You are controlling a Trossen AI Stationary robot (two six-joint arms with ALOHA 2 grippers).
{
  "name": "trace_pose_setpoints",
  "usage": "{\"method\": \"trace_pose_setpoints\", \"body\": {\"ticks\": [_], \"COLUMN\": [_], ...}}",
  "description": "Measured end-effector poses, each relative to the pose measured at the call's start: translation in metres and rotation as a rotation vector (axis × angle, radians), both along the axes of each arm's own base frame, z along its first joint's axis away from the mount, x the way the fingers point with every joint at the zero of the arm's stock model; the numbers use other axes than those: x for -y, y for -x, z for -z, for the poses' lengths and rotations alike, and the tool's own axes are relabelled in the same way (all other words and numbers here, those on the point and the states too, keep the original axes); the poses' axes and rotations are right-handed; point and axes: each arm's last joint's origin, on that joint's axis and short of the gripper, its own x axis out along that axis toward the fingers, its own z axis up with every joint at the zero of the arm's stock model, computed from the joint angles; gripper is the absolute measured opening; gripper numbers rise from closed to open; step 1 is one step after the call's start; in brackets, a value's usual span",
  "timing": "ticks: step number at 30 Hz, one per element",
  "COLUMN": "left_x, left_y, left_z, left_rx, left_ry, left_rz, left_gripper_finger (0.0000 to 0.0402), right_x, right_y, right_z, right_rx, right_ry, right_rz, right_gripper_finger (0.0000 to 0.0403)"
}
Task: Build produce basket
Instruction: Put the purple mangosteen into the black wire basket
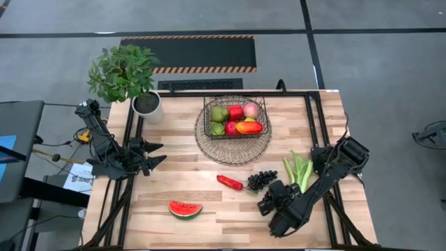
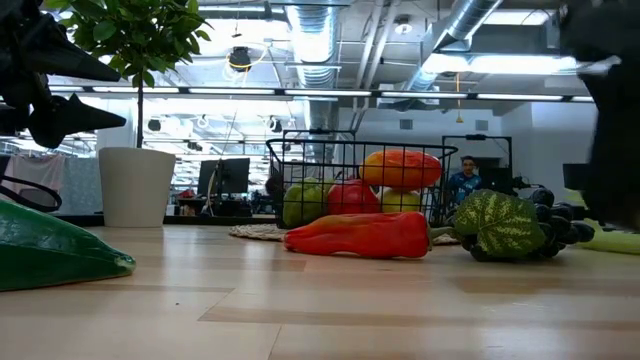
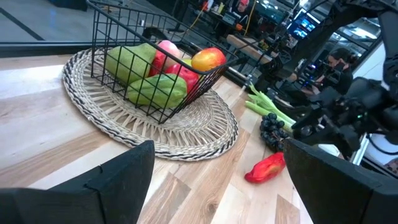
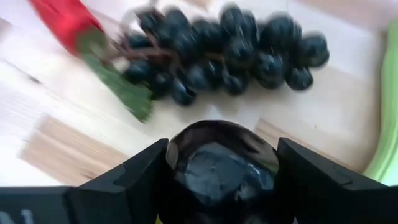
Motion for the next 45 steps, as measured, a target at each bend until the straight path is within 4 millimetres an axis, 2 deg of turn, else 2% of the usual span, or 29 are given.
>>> {"method": "trace_pose_setpoints", "body": {"ticks": [6, 15, 26, 34, 45], "left_x": [0.000, 0.000, 0.000, 0.000, 0.000], "left_y": [0.000, 0.000, 0.000, 0.000, 0.000], "left_z": [0.000, 0.000, 0.000, 0.000, 0.000], "left_rx": [0.000, -0.002, -0.002, -0.007, -0.013], "left_ry": [0.000, 0.001, 0.002, -0.012, -0.013], "left_rz": [0.001, 0.004, 0.005, 0.008, 0.017], "left_gripper_finger": [0.0341, 0.0341, 0.0341, 0.0341, 0.0341], "right_x": [-0.003, 0.001, -0.002, -0.014, -0.003], "right_y": [-0.010, -0.018, -0.022, -0.030, -0.040], "right_z": [-0.036, -0.113, -0.182, -0.204, -0.203], "right_rx": [0.190, 0.587, 0.753, 0.751, 0.632], "right_ry": [0.059, 0.233, 0.368, 0.512, 0.672], "right_rz": [-0.032, -0.153, -0.407, -0.739, -0.837], "right_gripper_finger": [0.0285, 0.0286, 0.0286, 0.0286, 0.0286]}}
